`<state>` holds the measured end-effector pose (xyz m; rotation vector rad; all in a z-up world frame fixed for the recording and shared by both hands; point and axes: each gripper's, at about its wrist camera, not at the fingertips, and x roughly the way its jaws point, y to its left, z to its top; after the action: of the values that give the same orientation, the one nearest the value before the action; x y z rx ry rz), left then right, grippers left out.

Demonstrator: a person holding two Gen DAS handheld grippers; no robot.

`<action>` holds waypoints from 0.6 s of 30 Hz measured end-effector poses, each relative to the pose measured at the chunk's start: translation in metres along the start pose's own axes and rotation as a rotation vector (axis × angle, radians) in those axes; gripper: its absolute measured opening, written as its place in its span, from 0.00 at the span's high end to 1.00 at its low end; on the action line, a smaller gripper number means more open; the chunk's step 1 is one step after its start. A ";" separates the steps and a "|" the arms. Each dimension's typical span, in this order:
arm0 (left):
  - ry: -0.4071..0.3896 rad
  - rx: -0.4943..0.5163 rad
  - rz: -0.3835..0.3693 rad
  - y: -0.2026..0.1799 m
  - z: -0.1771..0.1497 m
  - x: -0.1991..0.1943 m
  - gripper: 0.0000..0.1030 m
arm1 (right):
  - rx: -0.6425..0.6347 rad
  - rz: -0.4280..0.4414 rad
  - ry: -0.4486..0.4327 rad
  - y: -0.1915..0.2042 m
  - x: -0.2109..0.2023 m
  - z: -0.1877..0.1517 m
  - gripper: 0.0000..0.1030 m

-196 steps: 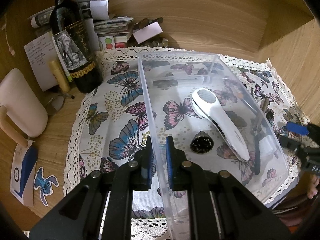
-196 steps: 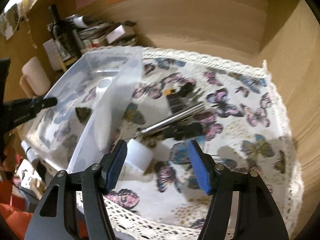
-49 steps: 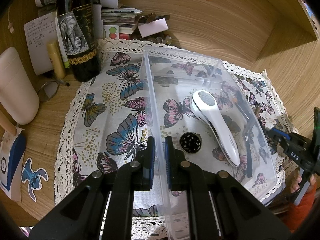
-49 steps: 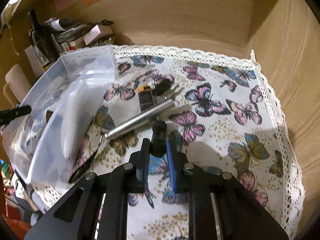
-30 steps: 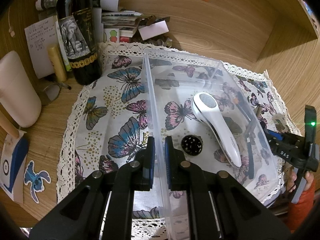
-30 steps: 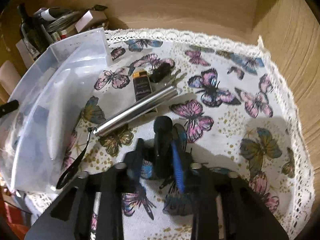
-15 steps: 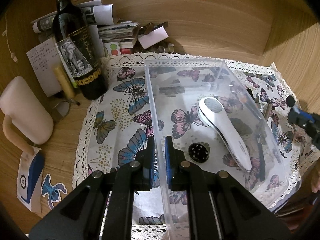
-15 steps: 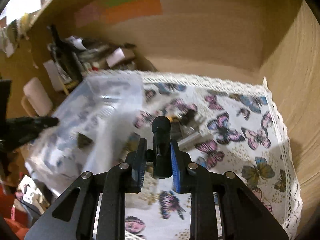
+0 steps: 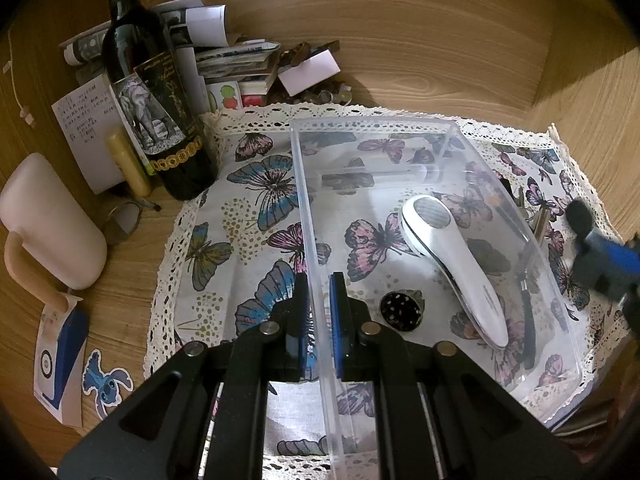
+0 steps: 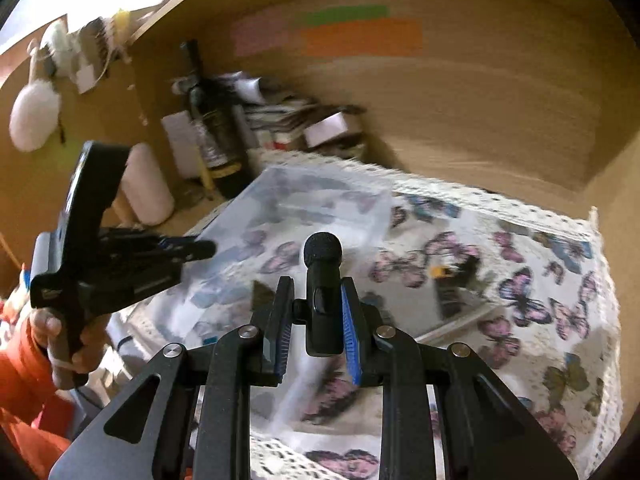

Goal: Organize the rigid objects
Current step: 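Lift the black cylinder into the box and open the right tool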

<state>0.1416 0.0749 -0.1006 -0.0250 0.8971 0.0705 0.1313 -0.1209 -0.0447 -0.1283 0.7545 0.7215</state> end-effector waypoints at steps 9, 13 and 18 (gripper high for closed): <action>0.000 -0.001 -0.014 0.001 -0.002 0.000 0.91 | -0.076 0.069 0.129 0.026 0.047 -0.006 0.80; 0.001 -0.001 -0.017 0.001 -0.002 0.000 0.91 | -0.072 0.091 0.166 0.030 0.061 -0.009 0.80; 0.001 -0.001 -0.021 0.001 -0.002 0.000 0.91 | -0.066 0.083 0.168 0.031 0.063 -0.009 0.76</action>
<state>0.1404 0.0761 -0.1018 -0.0355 0.8977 0.0511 0.1377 -0.0662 -0.0888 -0.2206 0.9009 0.8223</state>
